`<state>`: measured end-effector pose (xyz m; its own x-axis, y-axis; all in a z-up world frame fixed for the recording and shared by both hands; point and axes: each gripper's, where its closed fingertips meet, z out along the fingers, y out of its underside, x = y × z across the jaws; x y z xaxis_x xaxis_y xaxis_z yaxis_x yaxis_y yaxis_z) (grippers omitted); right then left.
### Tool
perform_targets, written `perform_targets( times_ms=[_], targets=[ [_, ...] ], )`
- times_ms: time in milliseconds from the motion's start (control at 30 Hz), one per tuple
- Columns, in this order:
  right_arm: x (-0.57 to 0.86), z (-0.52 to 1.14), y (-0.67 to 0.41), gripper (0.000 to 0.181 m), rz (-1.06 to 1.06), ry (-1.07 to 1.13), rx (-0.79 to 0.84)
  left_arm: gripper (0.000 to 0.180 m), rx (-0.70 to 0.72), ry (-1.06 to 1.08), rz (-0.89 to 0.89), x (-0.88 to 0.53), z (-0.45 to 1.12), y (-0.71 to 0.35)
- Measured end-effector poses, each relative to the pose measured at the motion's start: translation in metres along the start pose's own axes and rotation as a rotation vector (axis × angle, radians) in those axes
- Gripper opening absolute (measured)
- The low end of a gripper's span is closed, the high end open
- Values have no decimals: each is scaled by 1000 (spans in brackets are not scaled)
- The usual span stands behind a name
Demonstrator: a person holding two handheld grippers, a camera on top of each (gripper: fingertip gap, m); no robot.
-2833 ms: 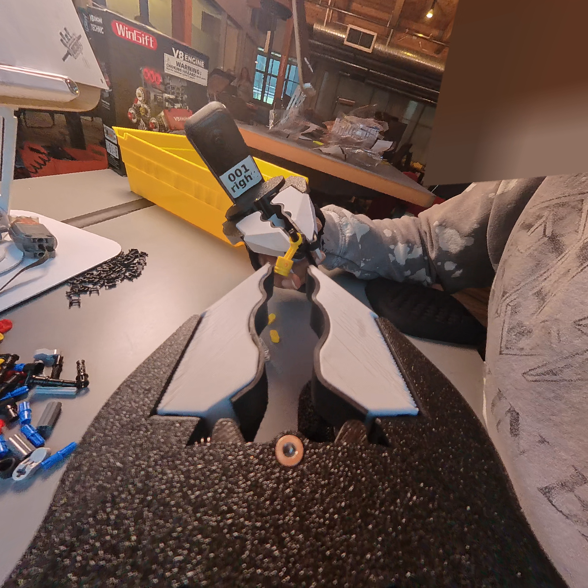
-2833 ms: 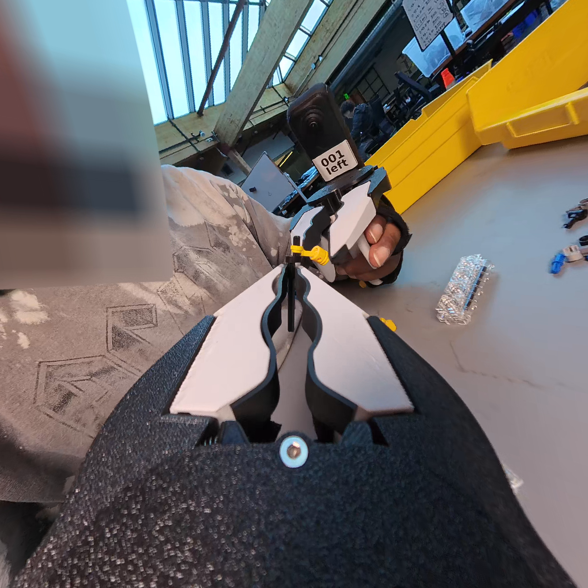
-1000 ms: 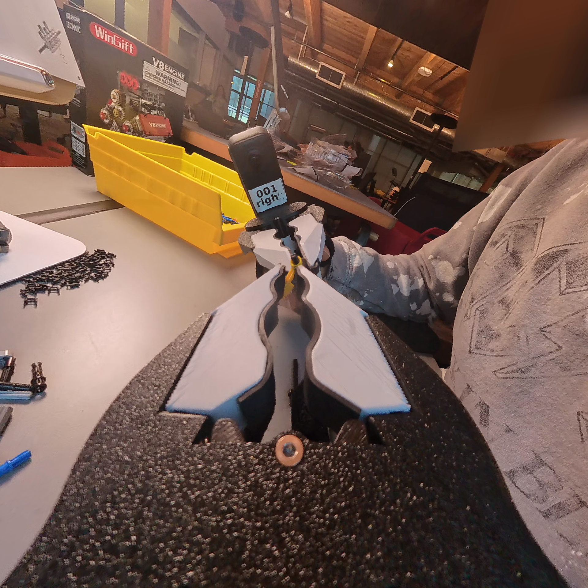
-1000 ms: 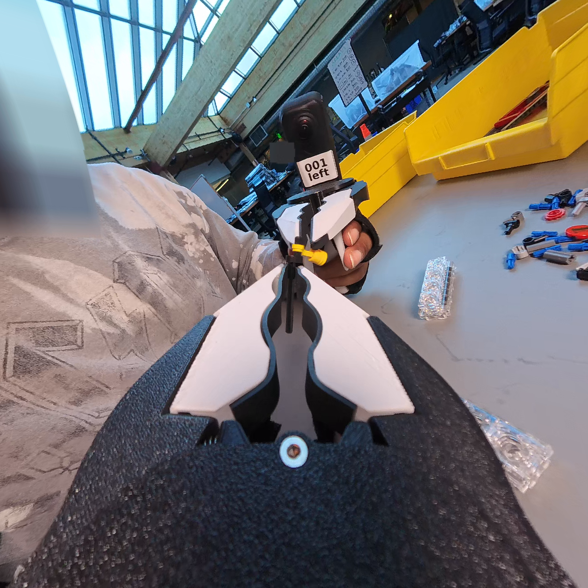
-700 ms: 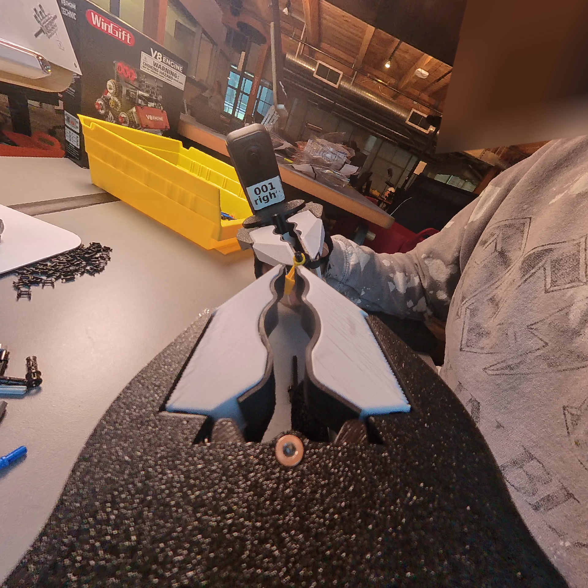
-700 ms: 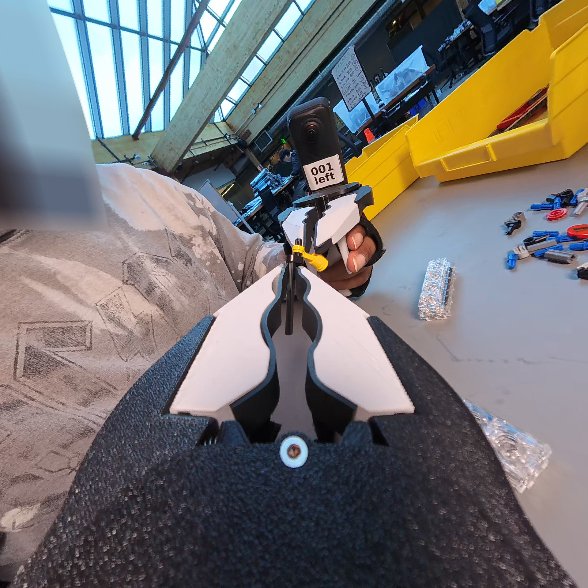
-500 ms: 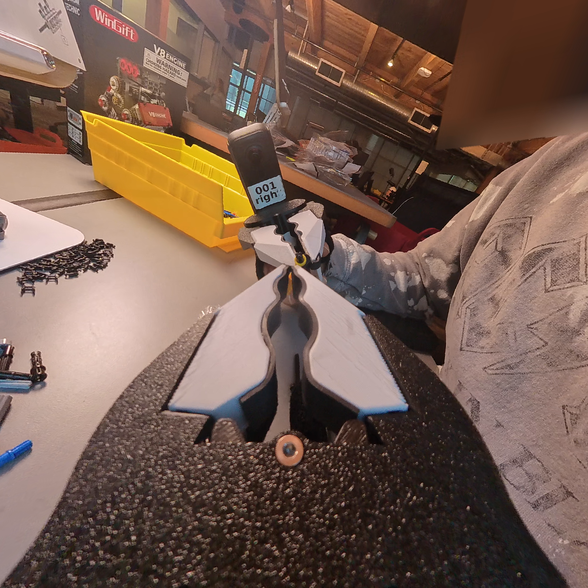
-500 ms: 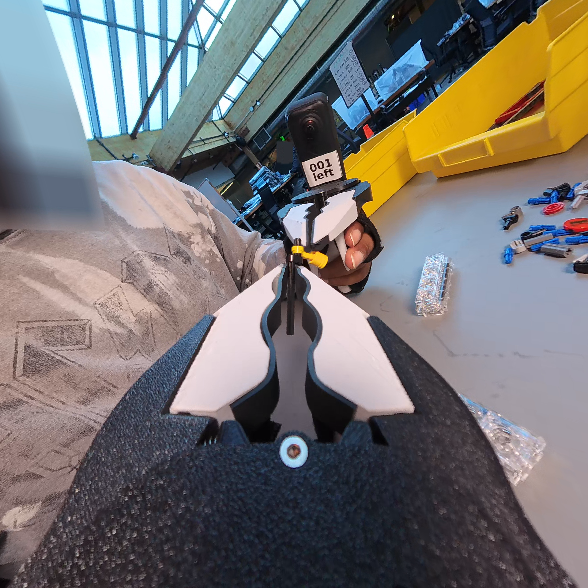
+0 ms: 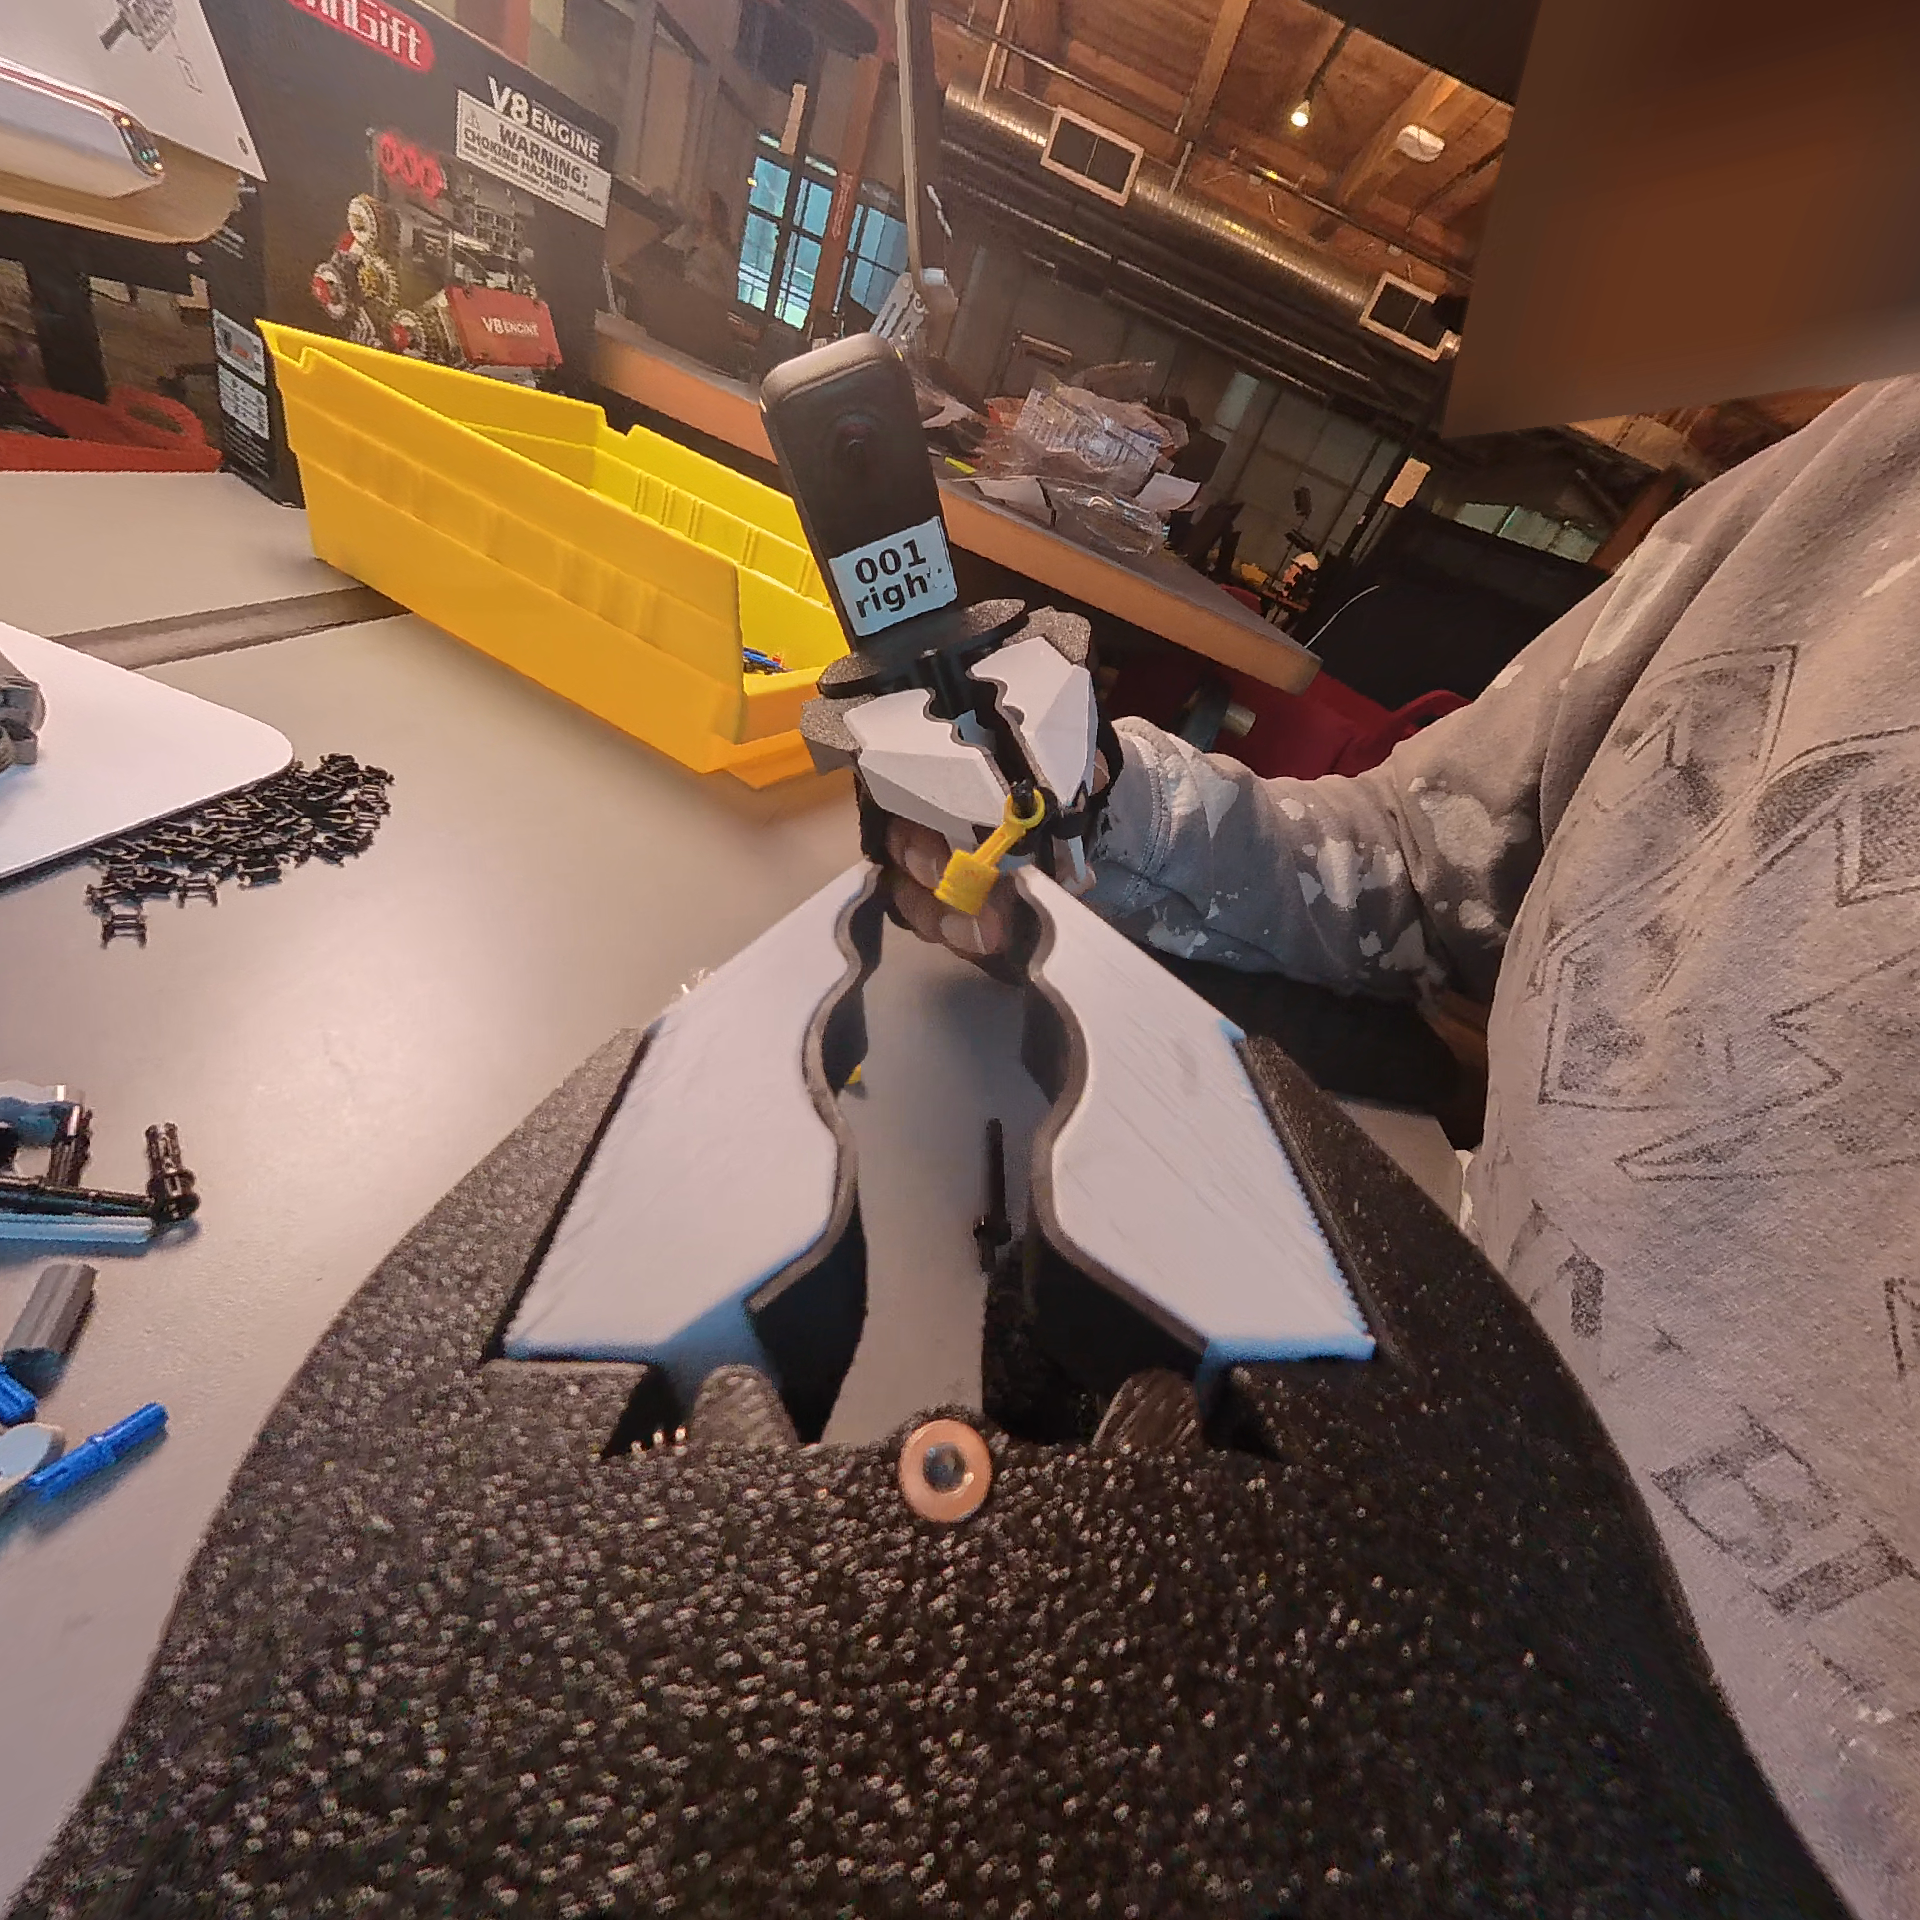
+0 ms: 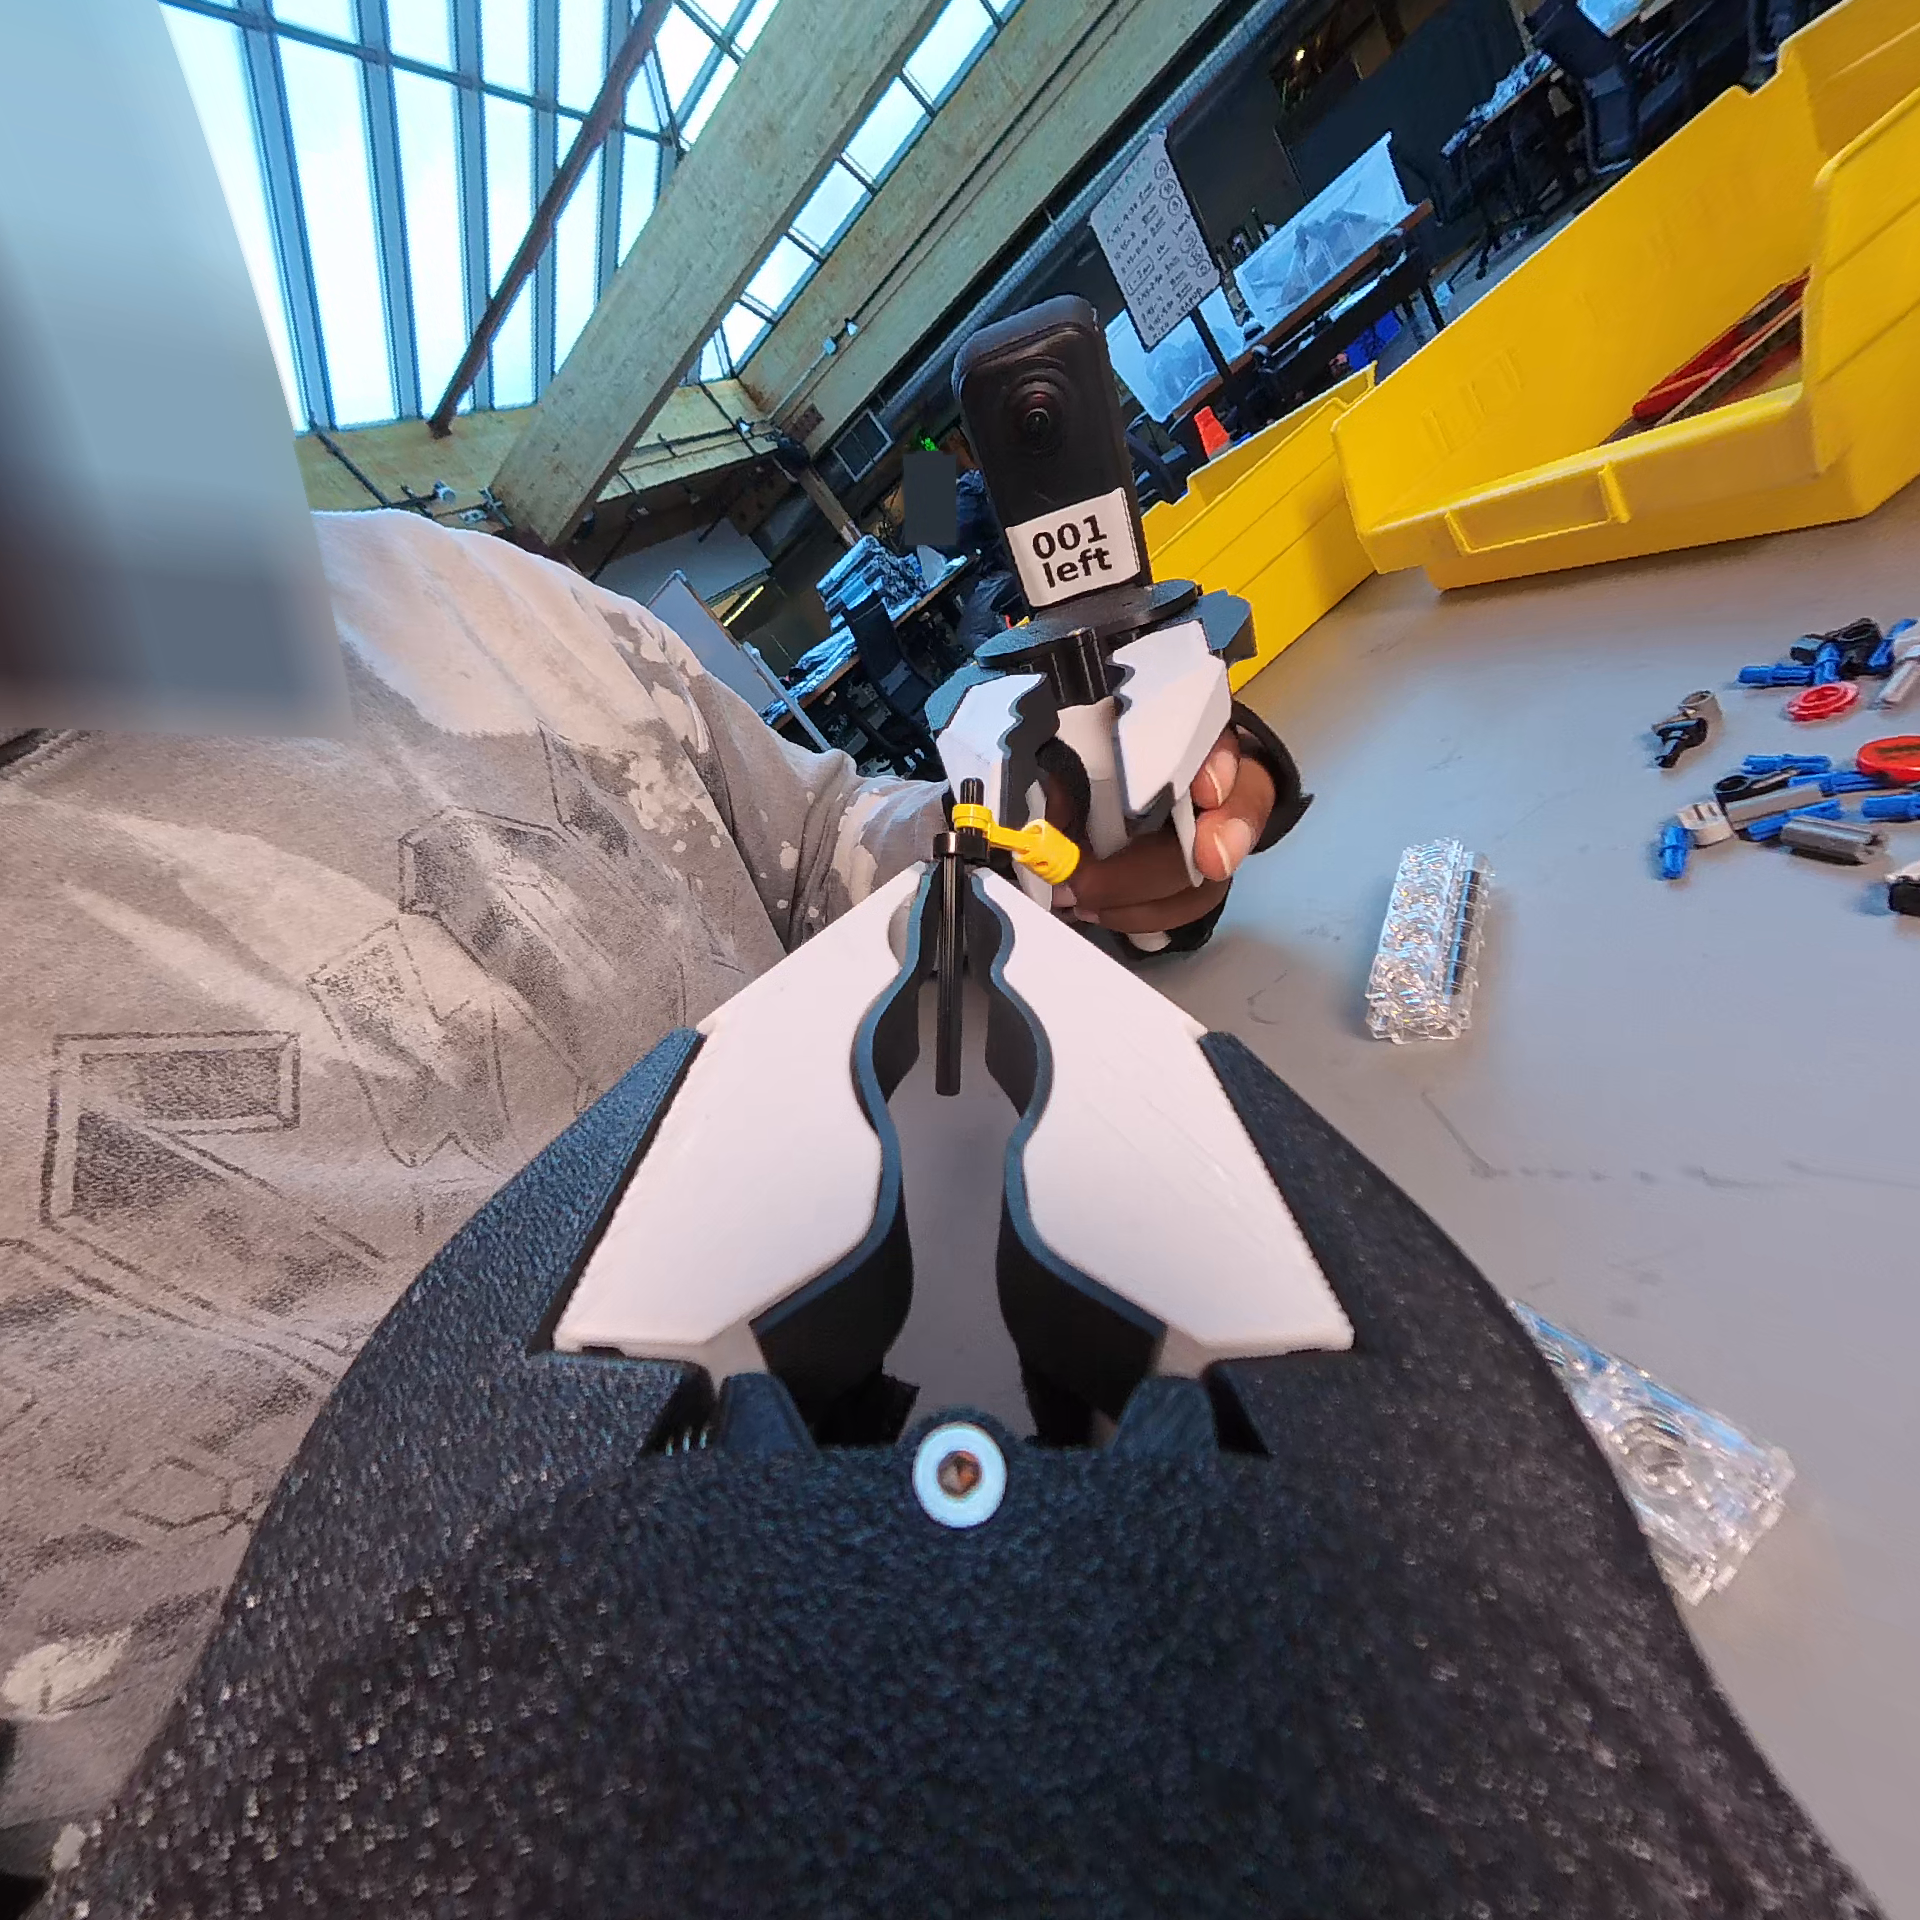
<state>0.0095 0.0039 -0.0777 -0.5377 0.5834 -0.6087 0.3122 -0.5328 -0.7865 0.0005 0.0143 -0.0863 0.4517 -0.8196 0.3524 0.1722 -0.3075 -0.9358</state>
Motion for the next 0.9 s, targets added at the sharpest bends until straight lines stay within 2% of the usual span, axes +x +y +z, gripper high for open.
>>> perform_targets(
  times_ms=[267,700,900],
  targets=[
    [0,-2,-3,3,14,-10,24,21,-24,-32,44,-2,0,2],
    [0,-3,-6,3,51,-40,61,8,-21,16,73,12,3,-1],
    [3,-3,-6,3,61,-35,69,7,-5,22,64,13,1,-5]
  ],
)
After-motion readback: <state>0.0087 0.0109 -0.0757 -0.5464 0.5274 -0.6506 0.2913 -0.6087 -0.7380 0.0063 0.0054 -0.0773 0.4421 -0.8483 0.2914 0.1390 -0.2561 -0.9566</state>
